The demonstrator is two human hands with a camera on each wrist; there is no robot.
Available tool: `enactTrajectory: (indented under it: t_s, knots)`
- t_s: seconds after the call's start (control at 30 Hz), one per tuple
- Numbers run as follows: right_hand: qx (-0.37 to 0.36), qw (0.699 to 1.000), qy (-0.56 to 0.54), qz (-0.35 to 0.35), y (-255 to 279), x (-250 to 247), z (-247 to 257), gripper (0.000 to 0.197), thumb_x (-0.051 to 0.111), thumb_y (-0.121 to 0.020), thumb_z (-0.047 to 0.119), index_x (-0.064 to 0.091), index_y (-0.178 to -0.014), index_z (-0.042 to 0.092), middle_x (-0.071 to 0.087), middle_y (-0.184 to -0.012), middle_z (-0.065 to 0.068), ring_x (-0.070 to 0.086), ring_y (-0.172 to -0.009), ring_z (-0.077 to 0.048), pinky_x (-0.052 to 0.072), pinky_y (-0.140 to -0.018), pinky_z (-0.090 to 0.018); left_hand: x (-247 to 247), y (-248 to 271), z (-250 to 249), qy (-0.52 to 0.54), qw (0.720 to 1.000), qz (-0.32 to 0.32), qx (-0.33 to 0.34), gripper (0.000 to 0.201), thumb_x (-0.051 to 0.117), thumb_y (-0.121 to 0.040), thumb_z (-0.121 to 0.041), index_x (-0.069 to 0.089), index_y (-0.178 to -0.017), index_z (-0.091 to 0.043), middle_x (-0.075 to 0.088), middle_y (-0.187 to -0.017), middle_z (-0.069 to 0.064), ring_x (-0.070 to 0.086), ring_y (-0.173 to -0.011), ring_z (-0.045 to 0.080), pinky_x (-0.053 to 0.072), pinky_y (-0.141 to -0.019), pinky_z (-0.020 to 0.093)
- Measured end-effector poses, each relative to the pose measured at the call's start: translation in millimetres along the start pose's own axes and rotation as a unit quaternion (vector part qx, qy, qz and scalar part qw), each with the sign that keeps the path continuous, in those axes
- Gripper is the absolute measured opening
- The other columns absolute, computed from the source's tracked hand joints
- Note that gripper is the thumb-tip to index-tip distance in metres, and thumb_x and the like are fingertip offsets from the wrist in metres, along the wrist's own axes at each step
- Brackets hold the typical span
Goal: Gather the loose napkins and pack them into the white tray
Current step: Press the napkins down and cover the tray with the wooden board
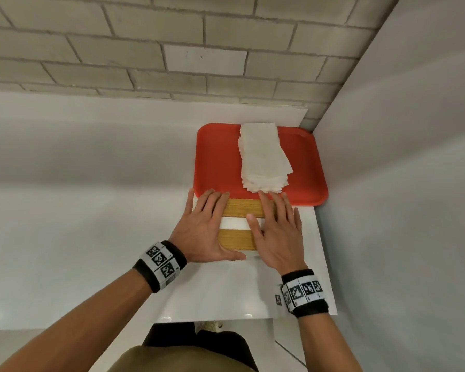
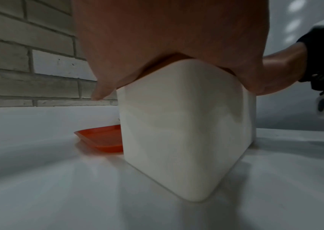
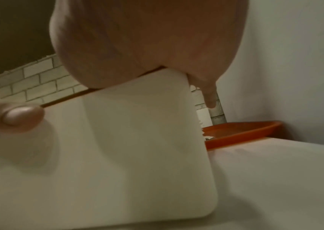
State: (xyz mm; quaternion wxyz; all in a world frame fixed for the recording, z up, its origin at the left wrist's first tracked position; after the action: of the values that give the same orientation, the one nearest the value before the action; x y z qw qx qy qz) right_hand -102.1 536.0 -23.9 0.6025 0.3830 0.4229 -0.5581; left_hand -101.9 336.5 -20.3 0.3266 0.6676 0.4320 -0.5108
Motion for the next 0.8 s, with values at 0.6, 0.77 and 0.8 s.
enactTrajectory:
  t_s: [0.6, 0.77, 0.8]
  knots:
    - [0.088, 0.991, 0.098, -0.003, 40.3, -14.3, 70.6, 0.038, 0.056, -0.107, 0.036, 0.075, -0.116, 0.004, 0.074, -0.119, -0.017, 0.075, -0.100, -0.034, 0.061, -0.079, -0.040, -2.3, -0.6, 0.9, 0.057, 0.997, -0.009, -0.047, 0.133, 0.057, -0.067, -0.095, 0.025, -0.165, -0.012, 0.038, -0.158, 0.005, 0.031, -0.151, 0.031, 0.049, -0.112, 0.051]
    - [0.226, 0.969, 0.093, 0.045, 7.4, -21.7, 71.2, 0.057, 0.062, -0.098, 0.047, 0.063, -0.124, -0.003, 0.055, -0.126, -0.020, 0.051, -0.119, -0.038, 0.050, -0.097, -0.048, 0.4, -0.6, 3.3, 0.060, 0.997, 0.002, -0.052, 0.141, 0.062, -0.059, -0.096, 0.023, -0.165, -0.011, 0.036, -0.158, 0.006, 0.030, -0.152, 0.032, 0.051, -0.109, 0.052]
    - [0.246, 0.965, 0.081, 0.048, 5.4, -18.1, 72.8, 0.058, 0.061, -0.097, 0.047, 0.061, -0.127, -0.002, 0.057, -0.128, -0.020, 0.052, -0.122, -0.038, 0.048, -0.099, -0.050, 0.6, -0.5, 3.7, 0.060, 0.997, 0.002, -0.055, 0.141, 0.063, -0.060, -0.095, 0.023, -0.165, -0.010, 0.036, -0.158, 0.007, 0.030, -0.152, 0.032, 0.051, -0.109, 0.052]
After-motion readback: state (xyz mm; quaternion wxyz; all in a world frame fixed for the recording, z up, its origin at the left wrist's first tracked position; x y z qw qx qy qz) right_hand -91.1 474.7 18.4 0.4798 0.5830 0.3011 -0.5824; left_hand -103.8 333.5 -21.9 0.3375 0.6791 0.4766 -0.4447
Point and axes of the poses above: each hand's wrist, its own y-axis away from the middle knuckle, its own x-axis out of the palm, z = x × y, the point moved 5 cm from there along -y, towards the middle knuckle
